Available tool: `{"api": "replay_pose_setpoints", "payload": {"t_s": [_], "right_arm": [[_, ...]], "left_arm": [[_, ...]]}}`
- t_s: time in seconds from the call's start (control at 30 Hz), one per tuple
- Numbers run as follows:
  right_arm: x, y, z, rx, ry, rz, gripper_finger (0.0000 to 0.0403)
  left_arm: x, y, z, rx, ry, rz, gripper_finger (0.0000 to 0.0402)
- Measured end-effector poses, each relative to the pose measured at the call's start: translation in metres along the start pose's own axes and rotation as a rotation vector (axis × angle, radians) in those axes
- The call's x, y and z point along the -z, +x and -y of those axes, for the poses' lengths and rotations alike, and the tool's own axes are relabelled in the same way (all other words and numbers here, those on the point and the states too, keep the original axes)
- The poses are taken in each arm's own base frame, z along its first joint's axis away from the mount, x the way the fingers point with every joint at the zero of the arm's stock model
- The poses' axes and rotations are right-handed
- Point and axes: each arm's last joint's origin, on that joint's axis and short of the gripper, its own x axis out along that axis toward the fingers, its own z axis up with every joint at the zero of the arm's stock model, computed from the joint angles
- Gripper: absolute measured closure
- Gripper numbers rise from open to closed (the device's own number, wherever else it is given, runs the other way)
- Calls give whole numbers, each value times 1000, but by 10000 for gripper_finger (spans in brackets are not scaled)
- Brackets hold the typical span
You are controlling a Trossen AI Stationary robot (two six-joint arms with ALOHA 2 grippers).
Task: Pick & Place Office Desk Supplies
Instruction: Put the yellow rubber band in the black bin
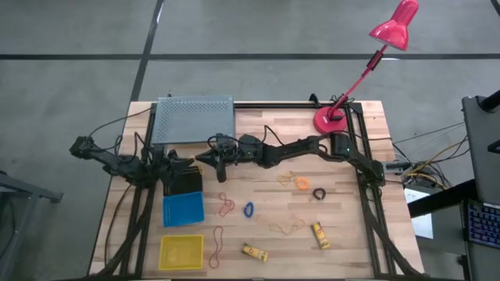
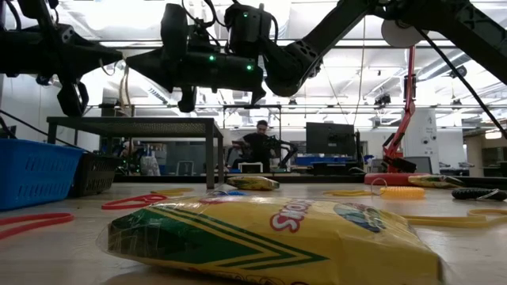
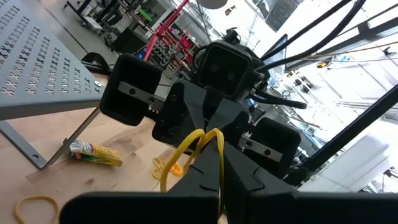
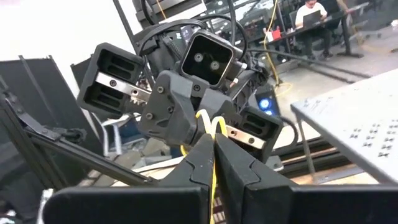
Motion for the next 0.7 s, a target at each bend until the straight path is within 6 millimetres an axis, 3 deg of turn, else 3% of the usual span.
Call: {"api": "replay_pose_setpoints", "payload": {"t_s": [0.47, 0.7], "right_arm": [[0, -1, 0, -80, 144, -46, 392], [0, -1, 1, -104, 147, -62, 351]], "left_arm": [[0, 0, 0, 3, 0, -3, 400], [0, 0, 0, 2, 0, -3, 400]]}}
